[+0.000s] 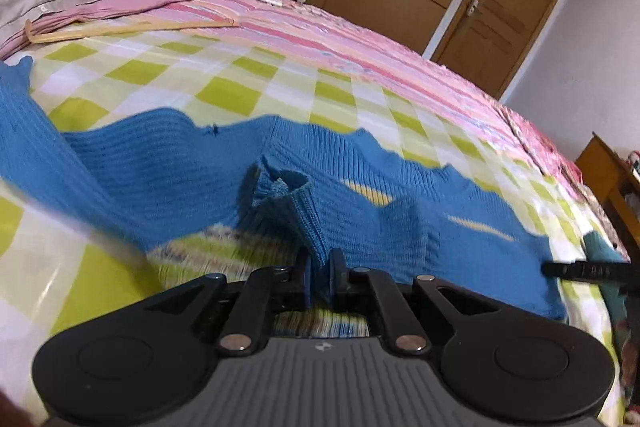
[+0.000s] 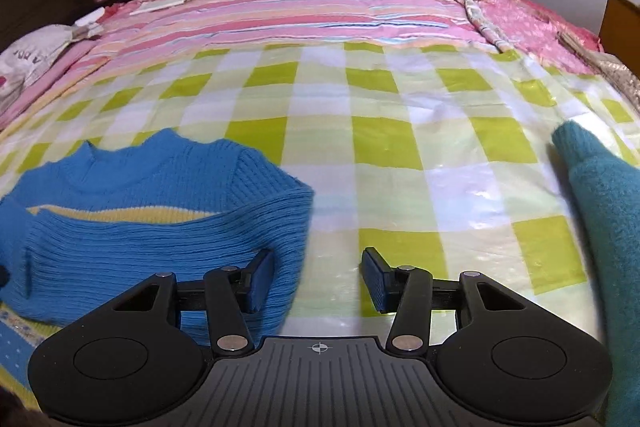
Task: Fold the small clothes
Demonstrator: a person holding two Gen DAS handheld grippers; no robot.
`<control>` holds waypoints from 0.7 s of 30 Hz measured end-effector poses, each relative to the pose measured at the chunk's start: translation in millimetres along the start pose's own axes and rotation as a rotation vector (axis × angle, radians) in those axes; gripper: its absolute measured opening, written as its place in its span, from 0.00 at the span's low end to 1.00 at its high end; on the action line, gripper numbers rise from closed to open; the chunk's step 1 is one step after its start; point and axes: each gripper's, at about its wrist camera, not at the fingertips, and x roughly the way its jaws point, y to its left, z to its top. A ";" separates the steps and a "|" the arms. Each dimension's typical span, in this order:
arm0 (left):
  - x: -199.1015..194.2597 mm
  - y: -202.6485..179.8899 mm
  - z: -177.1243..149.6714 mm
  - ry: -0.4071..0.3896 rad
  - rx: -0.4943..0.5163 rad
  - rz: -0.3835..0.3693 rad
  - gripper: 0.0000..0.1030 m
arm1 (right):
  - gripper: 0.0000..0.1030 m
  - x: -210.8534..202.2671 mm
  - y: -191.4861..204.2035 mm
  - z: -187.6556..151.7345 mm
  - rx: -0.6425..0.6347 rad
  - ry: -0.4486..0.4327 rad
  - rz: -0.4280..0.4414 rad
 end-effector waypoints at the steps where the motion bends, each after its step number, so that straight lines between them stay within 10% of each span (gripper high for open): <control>1: -2.6 1.3 -0.4 0.005 0.000 0.000 0.12 | 0.45 -1.0 2.3 -0.4 -0.024 -0.003 -0.022; 21: -33.7 16.7 4.1 -0.081 0.011 0.094 0.13 | 0.49 -13.4 28.7 -7.6 -0.145 -0.021 -0.090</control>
